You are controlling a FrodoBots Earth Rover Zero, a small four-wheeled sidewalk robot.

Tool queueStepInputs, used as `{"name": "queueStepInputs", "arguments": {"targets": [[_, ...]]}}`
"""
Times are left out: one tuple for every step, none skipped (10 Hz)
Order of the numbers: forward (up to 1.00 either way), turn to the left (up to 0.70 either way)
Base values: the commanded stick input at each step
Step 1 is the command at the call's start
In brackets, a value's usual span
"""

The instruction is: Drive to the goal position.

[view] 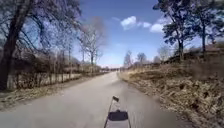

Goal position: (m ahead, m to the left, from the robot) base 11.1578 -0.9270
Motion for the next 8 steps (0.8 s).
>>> {"name": "queueStepInputs", "arguments": {"targets": [[0.85,0.0],[0.85,0.0],[0.85,0.0],[0.85,0.0],[0.85,0.0],[0.85,0.0],[0.85,0.0],[0.85,0.0]]}}
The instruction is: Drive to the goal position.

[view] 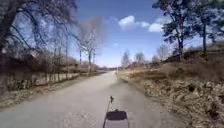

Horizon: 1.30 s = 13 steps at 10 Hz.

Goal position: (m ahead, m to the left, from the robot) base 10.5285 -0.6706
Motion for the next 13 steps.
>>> {"name": "queueStepInputs", "arguments": {"targets": [[0.85,0.0],[0.85,0.0],[0.85,0.0],[0.85,0.0],[0.85,0.0],[0.85,0.0],[0.85,0.0],[0.85,0.0],[0.85,0.0],[0.85,0.0],[0.85,0.0],[0.85,0.0],[0.85,0.0]]}}
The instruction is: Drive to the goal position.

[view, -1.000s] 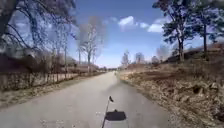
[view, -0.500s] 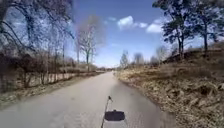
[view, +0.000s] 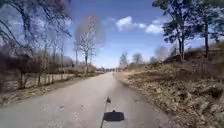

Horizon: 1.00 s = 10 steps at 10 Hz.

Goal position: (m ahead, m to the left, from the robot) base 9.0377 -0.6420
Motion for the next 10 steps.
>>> {"name": "queueStepInputs", "arguments": {"targets": [[0.85,0.0],[0.85,0.0],[0.85,0.0],[0.85,0.0],[0.85,0.0],[0.85,0.0],[0.85,0.0],[0.85,0.0],[0.85,0.0],[0.85,0.0]]}}
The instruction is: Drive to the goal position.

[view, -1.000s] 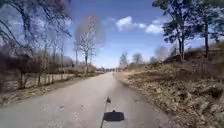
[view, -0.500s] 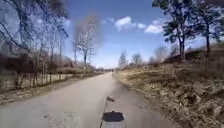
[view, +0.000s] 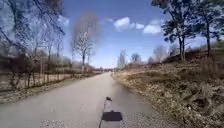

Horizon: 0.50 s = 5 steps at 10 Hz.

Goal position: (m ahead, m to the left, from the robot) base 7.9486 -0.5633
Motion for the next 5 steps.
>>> {"name": "queueStepInputs", "arguments": {"targets": [[0.85,0.0],[0.85,0.0],[0.85,0.0],[0.85,0.0],[0.85,0.0]]}}
